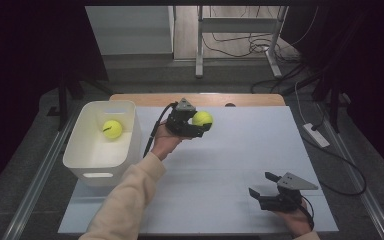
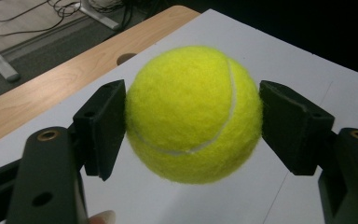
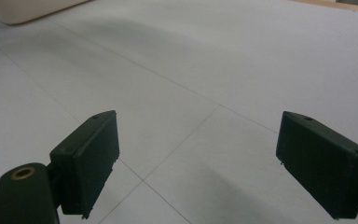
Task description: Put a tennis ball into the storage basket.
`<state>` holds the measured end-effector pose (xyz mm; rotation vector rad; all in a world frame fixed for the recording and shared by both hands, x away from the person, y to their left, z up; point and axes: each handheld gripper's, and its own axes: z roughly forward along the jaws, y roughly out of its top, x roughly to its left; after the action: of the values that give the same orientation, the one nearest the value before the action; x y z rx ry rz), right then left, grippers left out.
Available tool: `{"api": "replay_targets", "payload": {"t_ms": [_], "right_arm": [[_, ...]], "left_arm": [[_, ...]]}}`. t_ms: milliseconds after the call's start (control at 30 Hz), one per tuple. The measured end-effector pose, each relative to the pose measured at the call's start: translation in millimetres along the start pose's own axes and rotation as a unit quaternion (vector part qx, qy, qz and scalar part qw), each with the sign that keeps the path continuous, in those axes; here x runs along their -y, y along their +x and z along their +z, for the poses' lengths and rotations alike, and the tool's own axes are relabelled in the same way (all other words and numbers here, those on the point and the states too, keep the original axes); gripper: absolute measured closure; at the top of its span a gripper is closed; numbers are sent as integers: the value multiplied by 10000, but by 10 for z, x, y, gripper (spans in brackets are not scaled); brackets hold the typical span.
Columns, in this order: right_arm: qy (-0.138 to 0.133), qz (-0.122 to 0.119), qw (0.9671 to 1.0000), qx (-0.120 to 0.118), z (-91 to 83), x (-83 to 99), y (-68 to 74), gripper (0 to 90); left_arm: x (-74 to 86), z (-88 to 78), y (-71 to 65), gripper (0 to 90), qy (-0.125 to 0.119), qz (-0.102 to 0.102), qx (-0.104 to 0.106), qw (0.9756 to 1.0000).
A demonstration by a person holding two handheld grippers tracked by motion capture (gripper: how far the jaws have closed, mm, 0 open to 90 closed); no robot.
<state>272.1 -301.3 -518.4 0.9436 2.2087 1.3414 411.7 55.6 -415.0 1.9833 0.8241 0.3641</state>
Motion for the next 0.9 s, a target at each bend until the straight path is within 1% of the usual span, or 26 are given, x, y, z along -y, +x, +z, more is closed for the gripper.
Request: {"api": "replay_targets", "payload": {"t_ms": [200,900], "right_arm": [[-4,-1,10000,-8,4,-4,4,136],[-5,-10,10000,1,6,-4,8,135]], "left_arm": [[-6,-88,-5,275,-94,-6,10,10000],[-23,-310,-38,275,-363,0,31,9993]]}}
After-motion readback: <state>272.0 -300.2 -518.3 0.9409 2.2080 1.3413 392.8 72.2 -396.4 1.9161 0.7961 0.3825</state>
